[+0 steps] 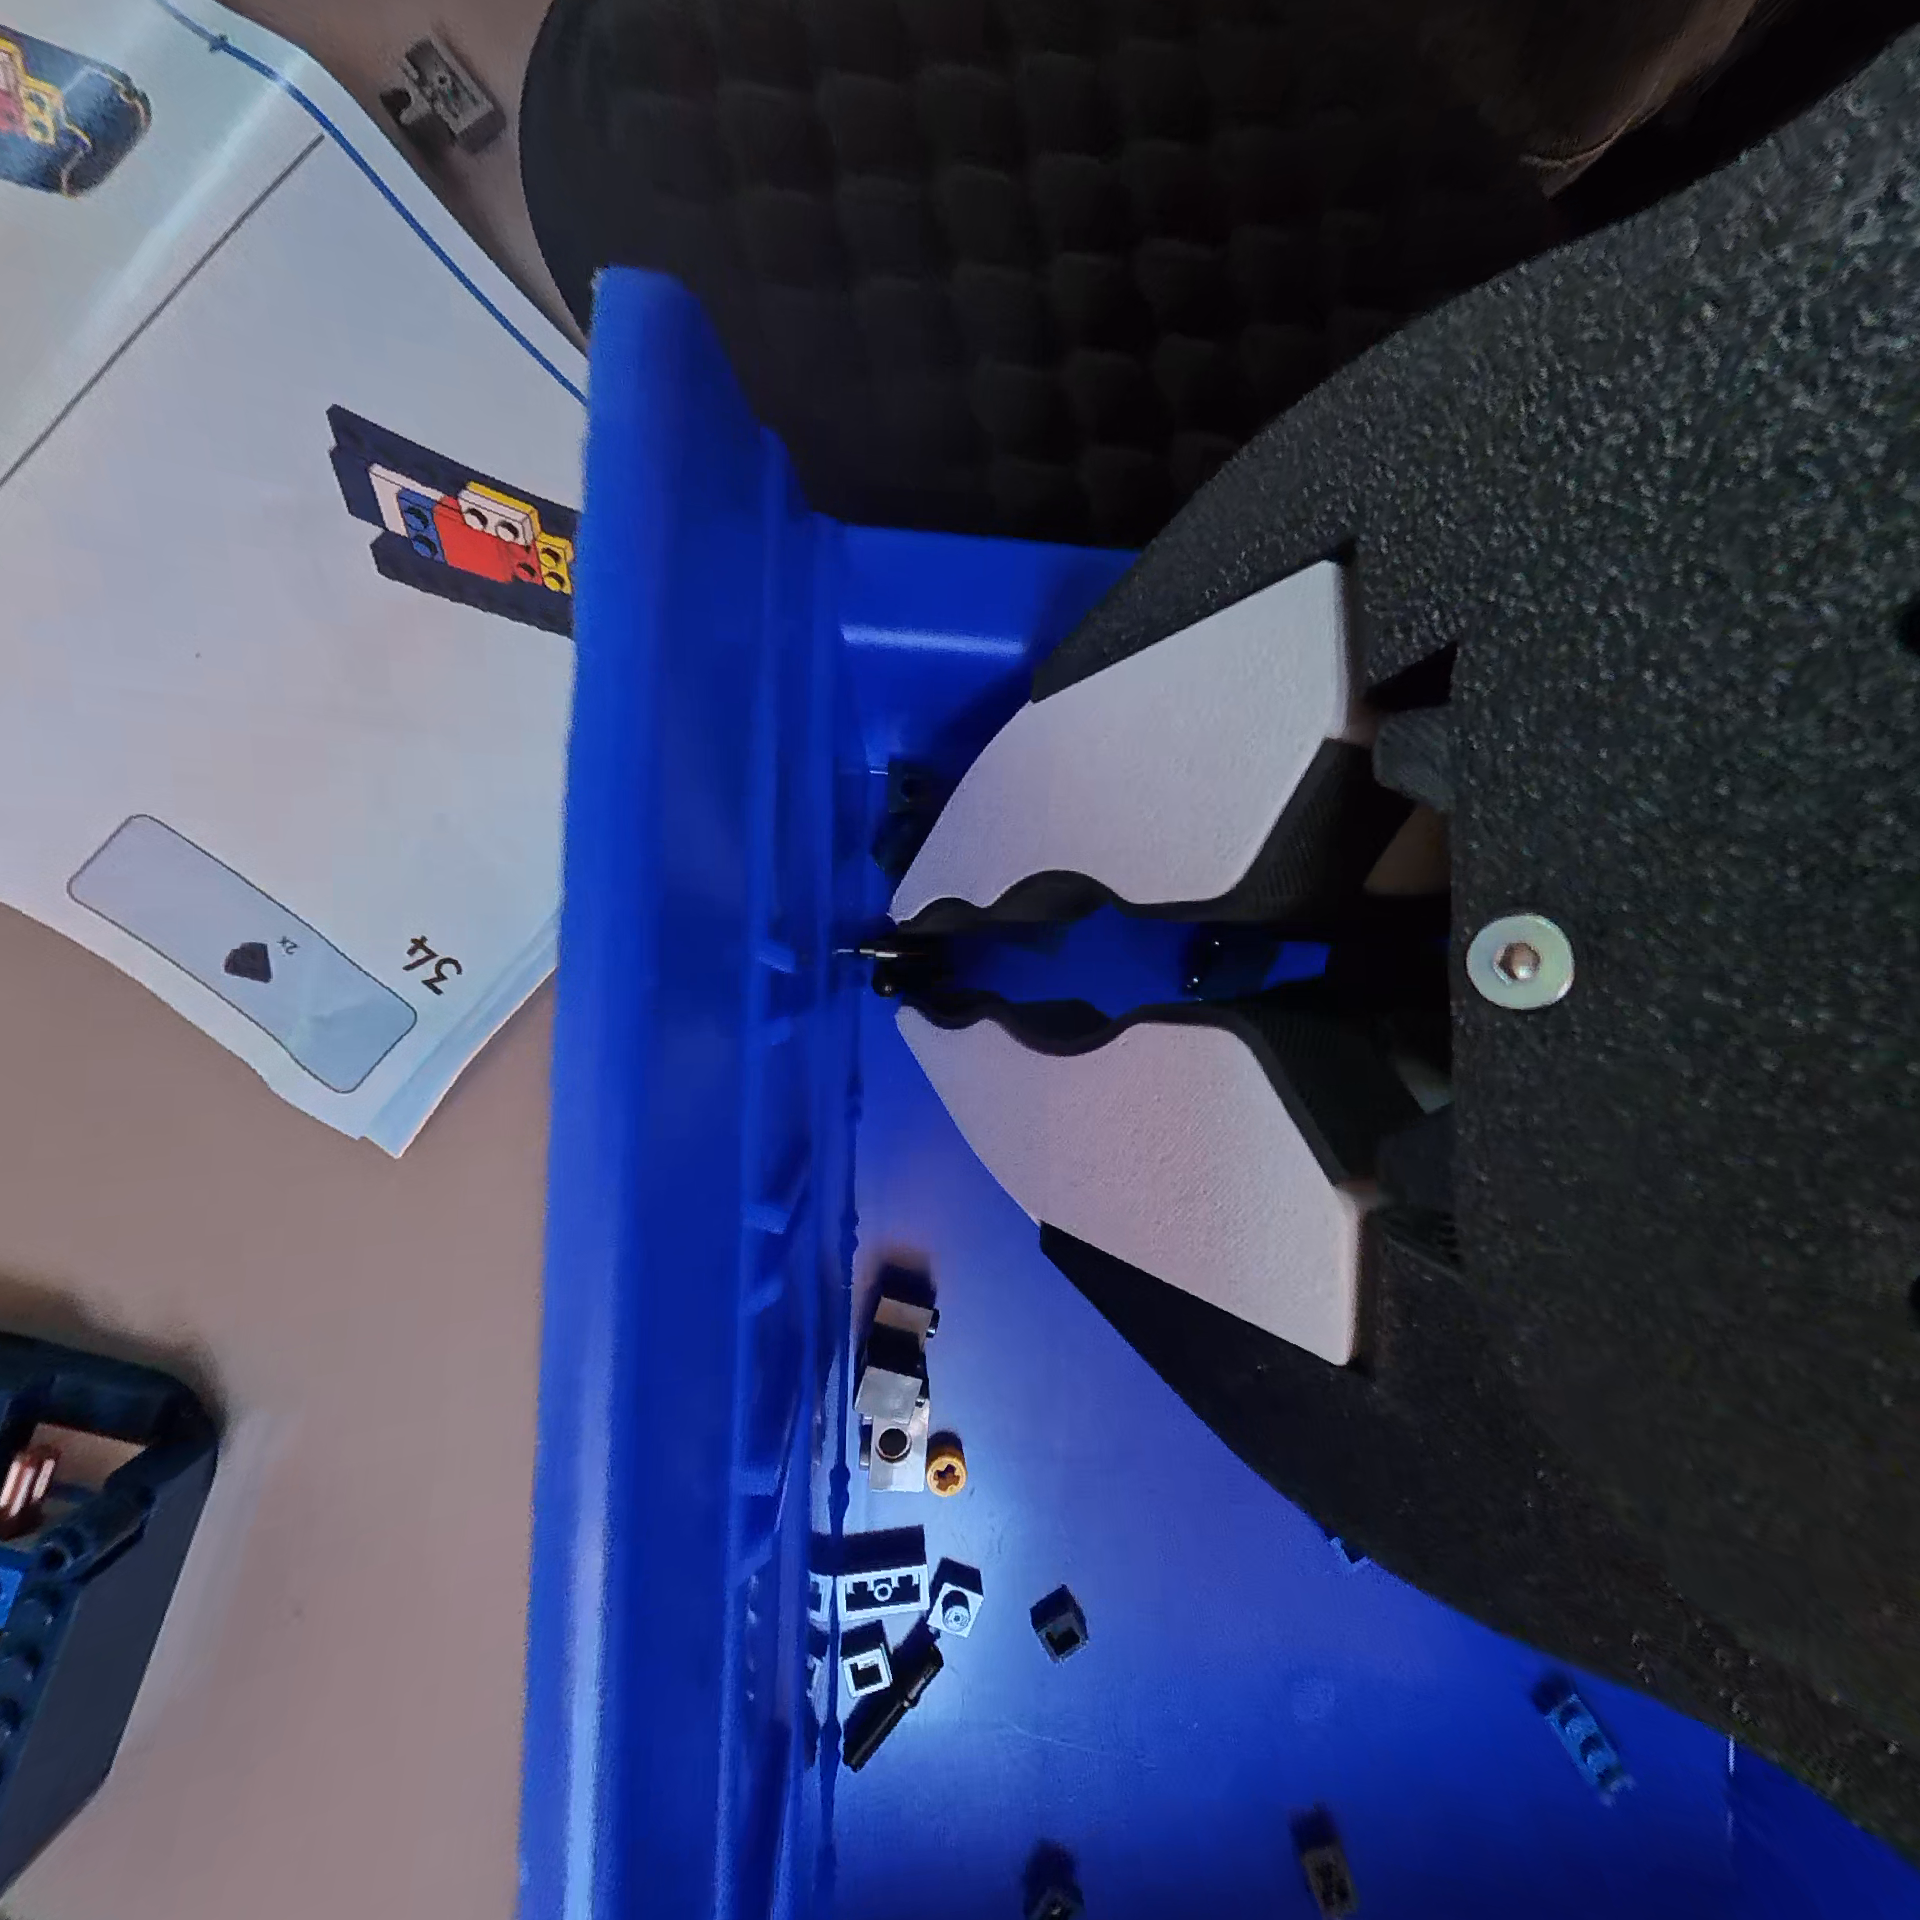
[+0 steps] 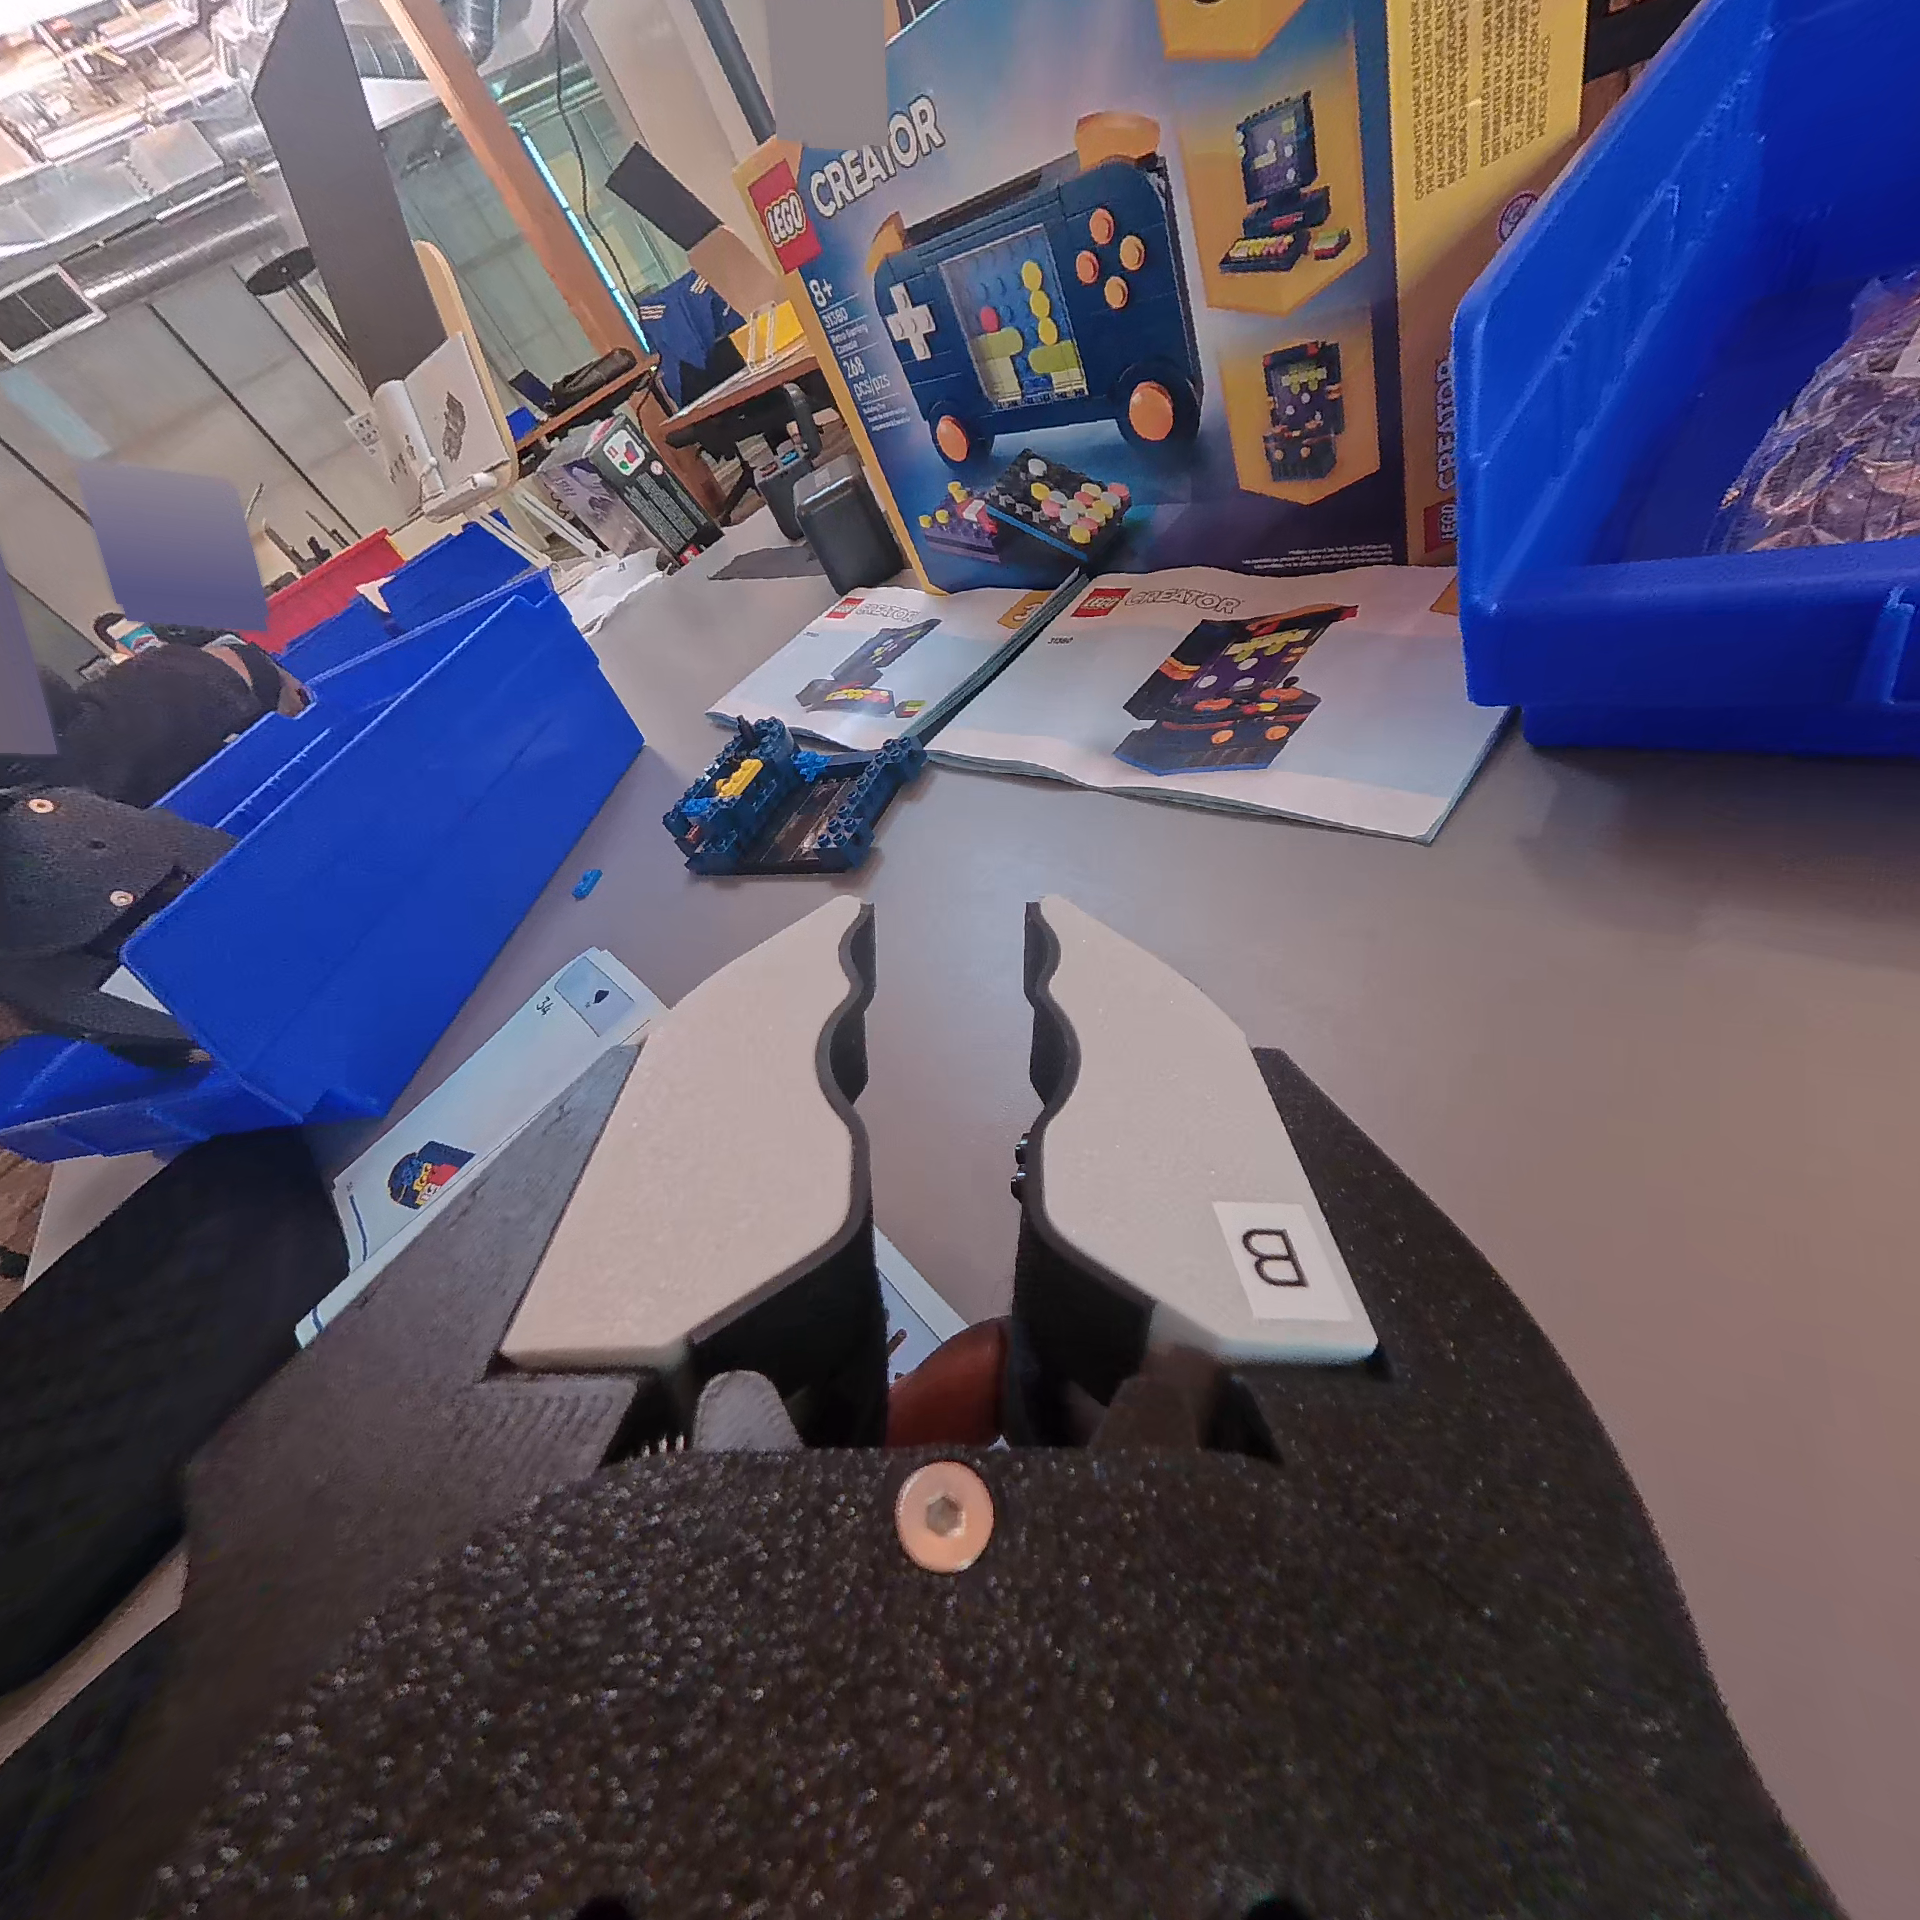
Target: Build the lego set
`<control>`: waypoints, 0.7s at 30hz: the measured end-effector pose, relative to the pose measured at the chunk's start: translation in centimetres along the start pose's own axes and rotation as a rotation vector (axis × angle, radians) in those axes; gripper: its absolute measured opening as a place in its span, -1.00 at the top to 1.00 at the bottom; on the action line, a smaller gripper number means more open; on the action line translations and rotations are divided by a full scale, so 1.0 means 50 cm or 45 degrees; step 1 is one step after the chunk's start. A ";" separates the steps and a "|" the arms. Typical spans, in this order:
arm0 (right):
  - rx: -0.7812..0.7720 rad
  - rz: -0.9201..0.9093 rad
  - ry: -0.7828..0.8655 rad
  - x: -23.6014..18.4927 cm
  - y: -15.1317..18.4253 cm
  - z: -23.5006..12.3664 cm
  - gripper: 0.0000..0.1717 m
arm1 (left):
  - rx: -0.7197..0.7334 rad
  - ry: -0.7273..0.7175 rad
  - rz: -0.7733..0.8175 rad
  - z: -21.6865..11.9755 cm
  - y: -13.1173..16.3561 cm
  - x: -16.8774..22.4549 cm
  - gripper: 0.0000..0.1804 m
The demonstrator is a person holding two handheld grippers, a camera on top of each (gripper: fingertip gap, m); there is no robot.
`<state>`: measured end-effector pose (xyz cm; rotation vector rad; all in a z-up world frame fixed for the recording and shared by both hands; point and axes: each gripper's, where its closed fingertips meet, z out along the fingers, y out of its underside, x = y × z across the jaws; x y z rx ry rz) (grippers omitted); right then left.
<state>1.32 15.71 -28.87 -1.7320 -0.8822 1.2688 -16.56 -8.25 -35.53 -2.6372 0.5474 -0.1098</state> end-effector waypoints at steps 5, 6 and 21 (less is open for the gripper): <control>0.001 -0.005 0.001 0.000 0.000 0.000 0.69 | 0.014 0.004 0.038 -0.002 0.003 0.002 0.93; 0.002 -0.004 0.002 0.000 -0.001 0.000 0.69 | 0.002 -0.006 0.050 -0.004 0.006 0.000 0.93; 0.005 -0.018 -0.004 -0.005 -0.003 -0.002 0.69 | 0.301 -0.280 0.228 -0.192 -0.142 -0.059 0.94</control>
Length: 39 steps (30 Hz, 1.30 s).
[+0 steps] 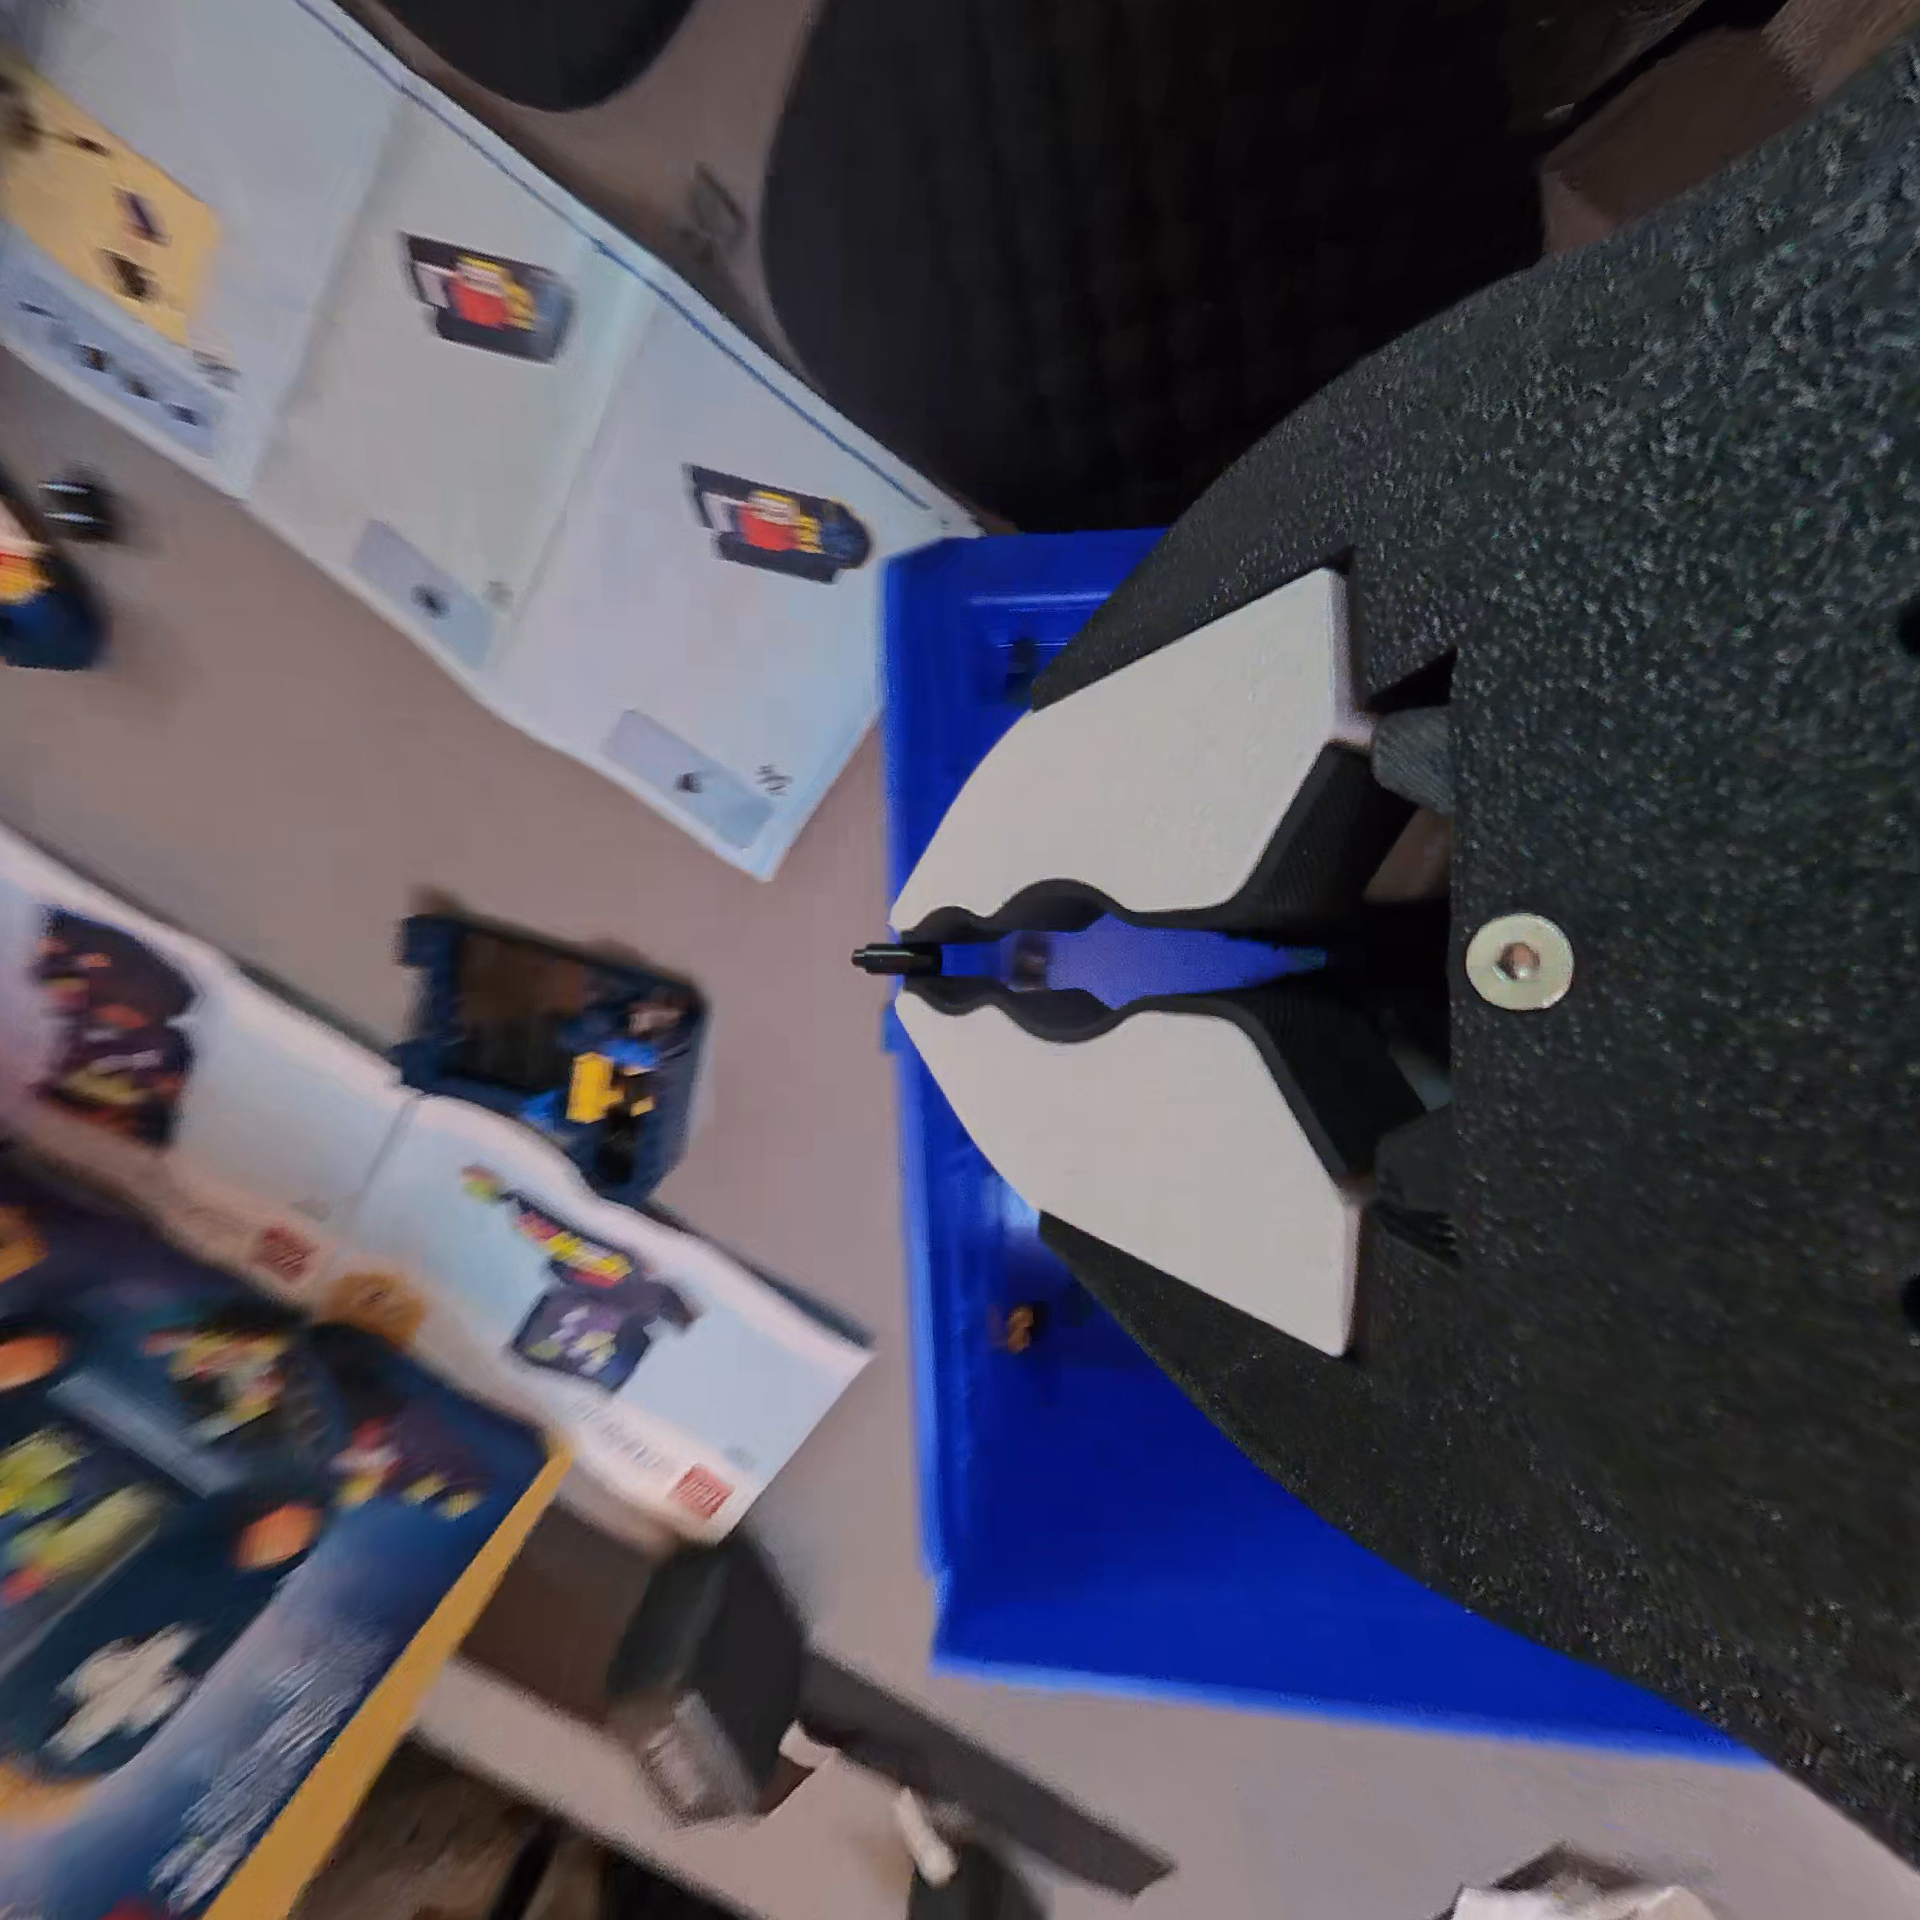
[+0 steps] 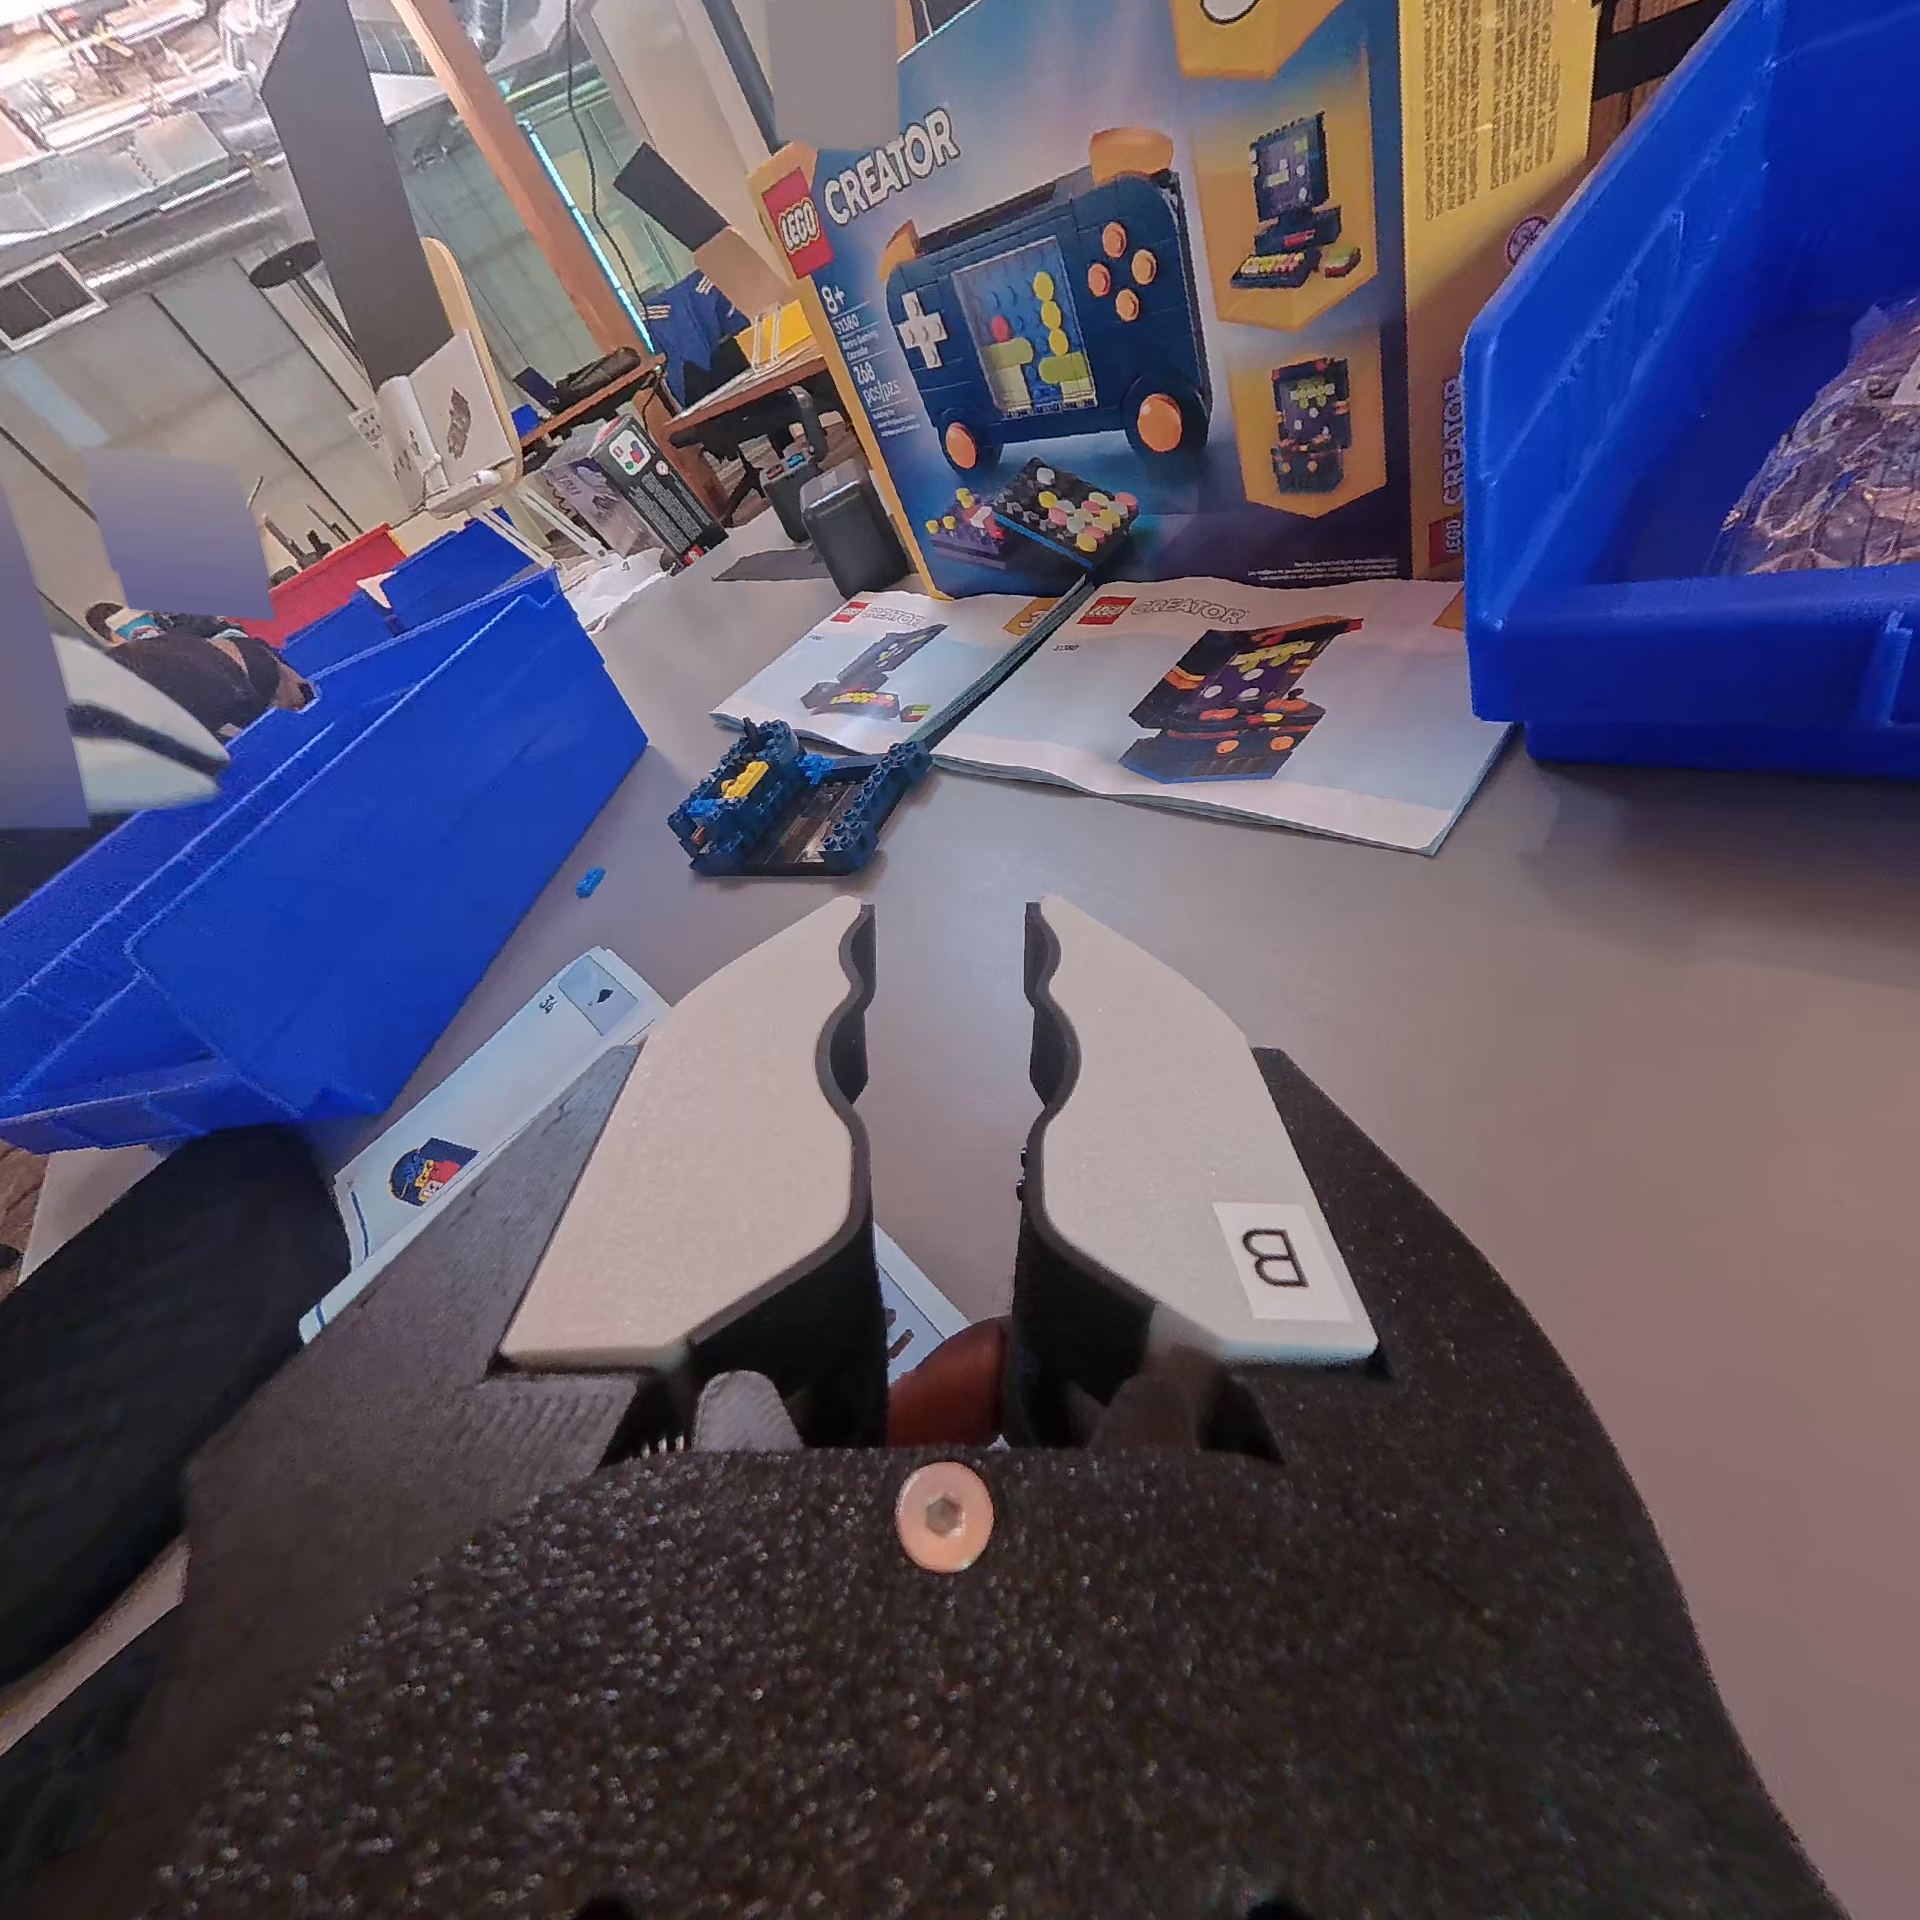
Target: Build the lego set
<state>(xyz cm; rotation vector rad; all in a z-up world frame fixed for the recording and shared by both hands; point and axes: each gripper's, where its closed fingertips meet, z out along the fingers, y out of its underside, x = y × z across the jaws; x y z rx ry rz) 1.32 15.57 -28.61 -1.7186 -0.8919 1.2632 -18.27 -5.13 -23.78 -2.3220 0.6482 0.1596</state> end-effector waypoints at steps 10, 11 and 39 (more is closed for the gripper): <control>0.007 -0.013 0.005 0.000 -0.004 -0.004 0.69 | 0.103 0.328 0.078 0.088 -0.105 0.099 0.66; 0.007 -0.013 0.005 0.000 -0.005 -0.005 0.69 | 0.110 0.324 0.056 0.082 -0.104 0.093 0.64; -0.044 -0.023 -0.008 -0.008 0.012 0.005 0.68 | -0.174 0.591 0.718 0.112 0.189 0.117 0.81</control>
